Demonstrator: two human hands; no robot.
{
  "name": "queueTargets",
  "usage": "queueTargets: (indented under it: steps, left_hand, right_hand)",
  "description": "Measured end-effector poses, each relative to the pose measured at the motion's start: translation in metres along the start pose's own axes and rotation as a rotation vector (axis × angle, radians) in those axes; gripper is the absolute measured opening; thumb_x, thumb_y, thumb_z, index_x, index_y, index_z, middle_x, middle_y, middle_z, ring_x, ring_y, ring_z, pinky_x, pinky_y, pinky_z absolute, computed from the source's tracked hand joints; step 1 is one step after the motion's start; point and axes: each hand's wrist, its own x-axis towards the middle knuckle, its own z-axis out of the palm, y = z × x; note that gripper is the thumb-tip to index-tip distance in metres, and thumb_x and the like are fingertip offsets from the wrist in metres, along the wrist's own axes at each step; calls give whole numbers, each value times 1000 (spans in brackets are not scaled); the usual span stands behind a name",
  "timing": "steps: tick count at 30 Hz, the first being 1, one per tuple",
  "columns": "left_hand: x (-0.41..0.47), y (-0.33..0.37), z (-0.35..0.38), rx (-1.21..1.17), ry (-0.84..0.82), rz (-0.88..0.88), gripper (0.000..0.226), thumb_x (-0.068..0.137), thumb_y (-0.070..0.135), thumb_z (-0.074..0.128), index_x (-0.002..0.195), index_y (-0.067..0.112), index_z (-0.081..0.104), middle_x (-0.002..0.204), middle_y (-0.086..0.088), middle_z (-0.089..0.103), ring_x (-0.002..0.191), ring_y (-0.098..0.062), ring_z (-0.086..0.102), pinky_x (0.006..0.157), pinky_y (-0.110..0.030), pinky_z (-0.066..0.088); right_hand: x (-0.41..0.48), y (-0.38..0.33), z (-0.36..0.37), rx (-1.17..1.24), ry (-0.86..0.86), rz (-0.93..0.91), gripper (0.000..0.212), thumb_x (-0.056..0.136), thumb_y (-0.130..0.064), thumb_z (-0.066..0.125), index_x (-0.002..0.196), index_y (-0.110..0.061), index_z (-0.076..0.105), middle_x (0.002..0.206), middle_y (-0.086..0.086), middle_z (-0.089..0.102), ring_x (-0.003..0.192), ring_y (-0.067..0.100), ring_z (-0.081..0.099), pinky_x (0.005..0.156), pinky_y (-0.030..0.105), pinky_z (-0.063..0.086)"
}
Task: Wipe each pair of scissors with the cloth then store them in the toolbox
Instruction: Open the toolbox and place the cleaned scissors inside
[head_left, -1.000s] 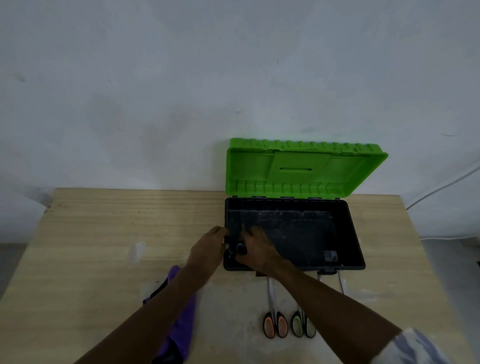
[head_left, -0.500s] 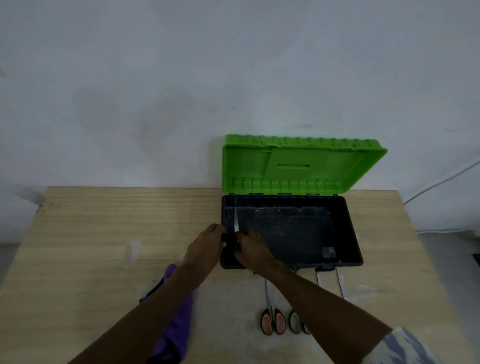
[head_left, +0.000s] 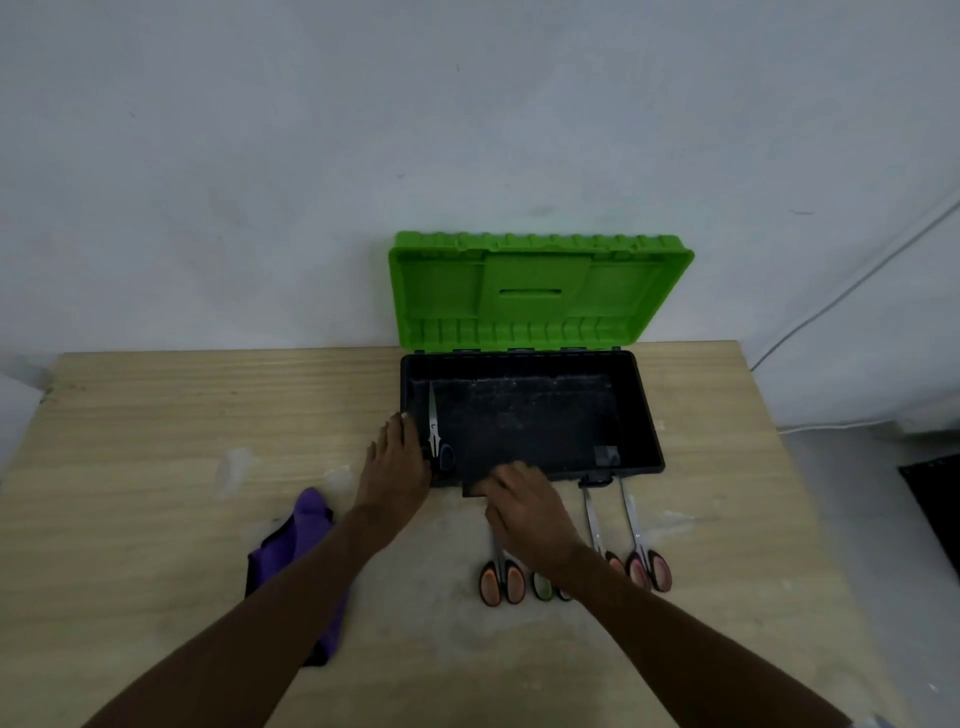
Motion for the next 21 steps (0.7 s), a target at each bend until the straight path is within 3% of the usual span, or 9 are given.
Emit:
queueTargets:
  steps: [4,6,8,10,12,21]
  left_hand:
    - [-6,4,1,49,-34,-30,69,99,25,46,152,-3,12,156,-24,23,142,-40,31,110,-52,39]
    - [-7,6,0,58,-41,-36,69,100,26,46,152,-3,11,157,-24,21,142,-40,30,110,-52,38]
    - [-8,6,0,58,-44,-39,68,100,25,45,152,-3,11,158,-24,19,143,-40,29,111,-53,37]
    - [-8,5,1,54,-45,-34,68,100,24,45,152,-2,12,158,-25,18,143,-41,28,111,-53,36]
    - [-9,6,2,61,-44,-25,67,99,22,46,152,-2,13,158,-25,19,143,-41,29,111,-54,37]
    - [-8,14,-8,112,-20,45,70,94,18,53,152,2,18,157,-25,19,142,-40,31,109,-51,40]
  right_hand:
    - [-41,-5,22,-67,-284,58,26,82,-25,53,105,-19,64,95,4,65,89,24,59,78,37,49]
    - [-60,-9,28,-153,-465,133,42,81,-43,50,113,-19,60,103,9,63,93,29,60,79,42,50]
    - [-71,-13,32,-216,-594,165,61,65,-60,60,111,-20,62,101,10,64,86,29,62,72,45,53]
    - [-76,-19,36,-269,-567,160,65,54,-56,74,106,-18,64,94,10,64,79,29,64,67,45,54]
    - [-76,-22,39,-308,-500,139,54,57,-41,80,102,-15,66,91,11,64,77,29,65,67,45,53]
    - [-89,-26,18,-118,-405,-12,56,72,-49,50,117,-17,47,104,8,51,93,27,50,79,40,47]
